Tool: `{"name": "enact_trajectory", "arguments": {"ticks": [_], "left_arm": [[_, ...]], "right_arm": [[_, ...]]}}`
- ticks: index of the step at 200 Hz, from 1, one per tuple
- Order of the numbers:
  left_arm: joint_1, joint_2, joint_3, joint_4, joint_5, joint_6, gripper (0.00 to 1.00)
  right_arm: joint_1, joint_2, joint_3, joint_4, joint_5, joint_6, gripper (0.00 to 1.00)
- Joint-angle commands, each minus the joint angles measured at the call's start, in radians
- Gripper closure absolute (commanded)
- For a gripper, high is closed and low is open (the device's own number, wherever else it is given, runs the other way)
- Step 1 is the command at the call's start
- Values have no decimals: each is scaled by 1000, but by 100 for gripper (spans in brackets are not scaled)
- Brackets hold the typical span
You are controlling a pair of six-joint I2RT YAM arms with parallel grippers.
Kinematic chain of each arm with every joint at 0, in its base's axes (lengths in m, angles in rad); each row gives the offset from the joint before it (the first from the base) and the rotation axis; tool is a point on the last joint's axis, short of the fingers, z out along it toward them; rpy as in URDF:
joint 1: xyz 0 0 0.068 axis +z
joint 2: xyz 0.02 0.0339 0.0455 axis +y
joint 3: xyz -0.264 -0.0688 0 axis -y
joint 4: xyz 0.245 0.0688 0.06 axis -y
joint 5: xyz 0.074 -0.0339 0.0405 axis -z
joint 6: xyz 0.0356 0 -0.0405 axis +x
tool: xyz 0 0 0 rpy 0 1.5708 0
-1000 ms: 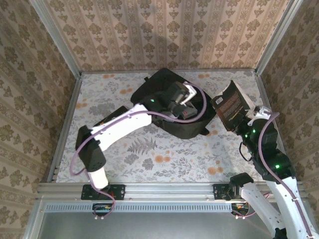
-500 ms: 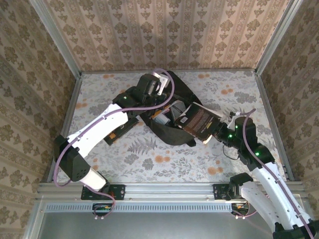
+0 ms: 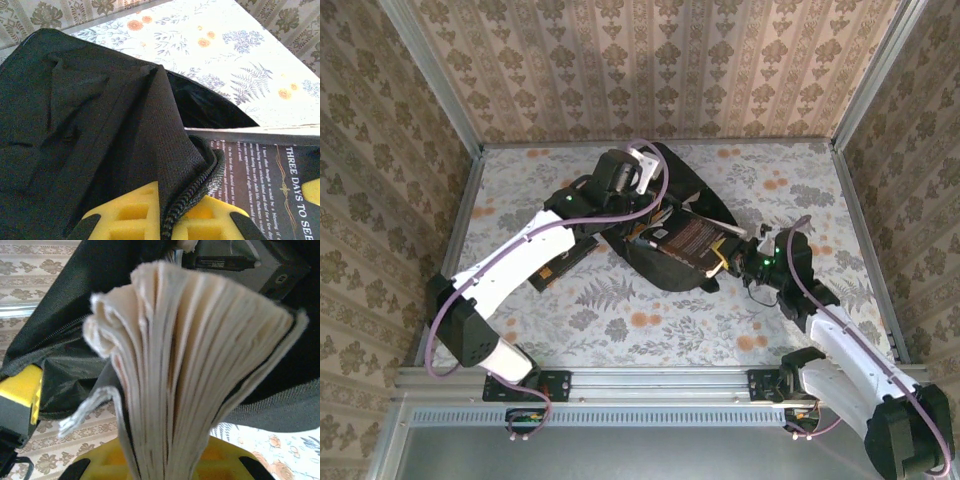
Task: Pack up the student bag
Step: Open the student bag at the center of the table, then place the book in the student bag.
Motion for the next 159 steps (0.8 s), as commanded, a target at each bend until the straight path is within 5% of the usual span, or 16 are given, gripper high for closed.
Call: {"name": "enact_trajectory", "arguments": {"ticks": [1, 53, 106, 159], "left_arm": [[-19, -68, 10, 43, 37, 0, 100], [-27, -80, 33, 8, 17, 21, 100], [-19, -97, 44, 0, -53, 40, 100], [-18, -94, 56, 19, -45, 26, 100]], "right_arm": [[-1, 2, 29, 172, 26, 18, 100], [13, 36, 81, 62, 131, -120, 100], [9, -252, -24, -215, 291, -155, 100], [8, -258, -137, -97, 169, 4, 100]]}}
